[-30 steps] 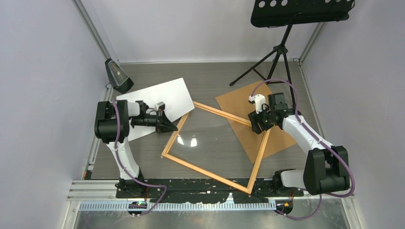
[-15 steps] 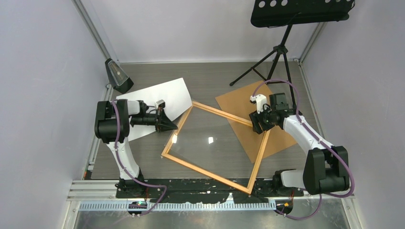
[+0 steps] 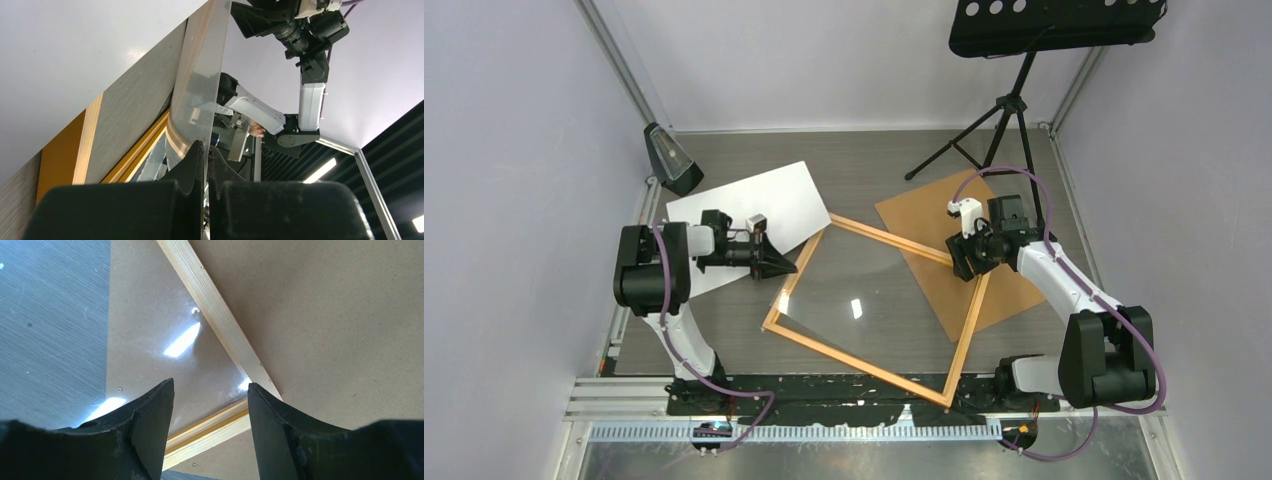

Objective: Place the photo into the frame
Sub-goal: Pick up the photo frame item from the photo frame.

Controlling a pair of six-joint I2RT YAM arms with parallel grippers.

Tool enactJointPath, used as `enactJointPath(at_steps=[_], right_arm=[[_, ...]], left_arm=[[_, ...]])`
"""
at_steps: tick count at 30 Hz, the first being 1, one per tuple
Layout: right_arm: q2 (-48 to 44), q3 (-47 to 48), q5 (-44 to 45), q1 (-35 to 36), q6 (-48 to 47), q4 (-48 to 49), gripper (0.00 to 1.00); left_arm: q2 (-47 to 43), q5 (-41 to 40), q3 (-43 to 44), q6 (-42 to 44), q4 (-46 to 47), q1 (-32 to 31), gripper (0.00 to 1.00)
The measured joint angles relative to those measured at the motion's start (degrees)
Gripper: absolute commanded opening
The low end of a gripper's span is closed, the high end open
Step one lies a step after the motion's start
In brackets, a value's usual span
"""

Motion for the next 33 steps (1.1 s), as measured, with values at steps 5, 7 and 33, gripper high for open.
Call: enactJointPath(at_steps=[5, 7, 33], right_arm=[[0.0, 0.0, 0.3, 0.0, 0.0, 0.0, 0.62], [0.0, -0.2, 0.9, 0.0, 0.0, 0.2, 0.62], [-1.6, -2.9, 9.0, -1.4, -1.1, 0.2, 0.62]], left_arm=[[-0.3, -0.8, 0.0, -2.0, 1.9, 0.0, 0.0], [-0.3, -1.0, 0.0, -2.4, 2.2, 0.0, 0.0], [-1.4, -1.0, -3.8, -18.8, 10.6, 1.1, 0.0]])
